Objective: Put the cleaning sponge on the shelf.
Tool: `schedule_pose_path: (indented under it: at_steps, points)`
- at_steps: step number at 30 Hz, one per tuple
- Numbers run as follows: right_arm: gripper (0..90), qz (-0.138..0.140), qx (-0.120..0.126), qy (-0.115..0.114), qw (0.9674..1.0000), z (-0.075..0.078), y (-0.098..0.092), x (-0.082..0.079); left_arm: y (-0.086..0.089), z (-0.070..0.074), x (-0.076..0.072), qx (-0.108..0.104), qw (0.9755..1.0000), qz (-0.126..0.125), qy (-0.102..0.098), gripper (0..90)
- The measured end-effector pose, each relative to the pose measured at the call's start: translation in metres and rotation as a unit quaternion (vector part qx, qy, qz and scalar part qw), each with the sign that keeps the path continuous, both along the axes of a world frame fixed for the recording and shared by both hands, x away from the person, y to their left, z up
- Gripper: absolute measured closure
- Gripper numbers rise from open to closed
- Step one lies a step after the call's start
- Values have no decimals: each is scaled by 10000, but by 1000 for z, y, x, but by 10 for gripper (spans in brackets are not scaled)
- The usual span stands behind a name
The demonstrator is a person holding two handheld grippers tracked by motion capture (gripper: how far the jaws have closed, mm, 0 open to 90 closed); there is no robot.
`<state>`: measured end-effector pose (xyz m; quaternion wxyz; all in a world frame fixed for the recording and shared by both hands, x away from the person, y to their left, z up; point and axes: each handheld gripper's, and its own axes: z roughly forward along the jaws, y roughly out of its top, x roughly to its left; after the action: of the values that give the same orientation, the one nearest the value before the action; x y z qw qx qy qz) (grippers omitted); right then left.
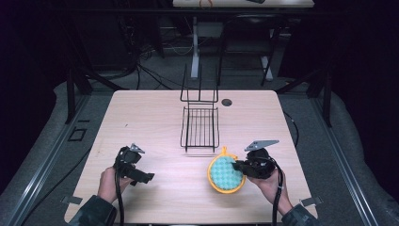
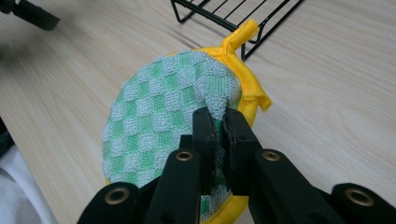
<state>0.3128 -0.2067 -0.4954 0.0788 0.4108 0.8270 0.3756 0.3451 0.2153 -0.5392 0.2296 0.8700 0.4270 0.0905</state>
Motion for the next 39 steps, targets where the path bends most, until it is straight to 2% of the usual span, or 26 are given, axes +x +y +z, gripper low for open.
schedule_pose_path:
  at_steps: [11,21,27,32,39]
  points:
    - [847,-36,62,-68,10000,8,-3,0,0,0,-1,-13,10000,-12,4,10]
    - [848,14,132,-241,9996,17,-5,0,-1,0,0,2,10000,-33,-11,10]
    - [848,-97,206,-330,9992,25,-5,4,-1,0,0,-14,10000,-35,-16,10]
    - [849,-49,270,-479,9985,36,2,9,0,2,-1,-43,10000,-8,-67,11]
    - [847,-24,282,-512,9983,38,4,15,0,1,-1,-64,10000,3,-41,11]
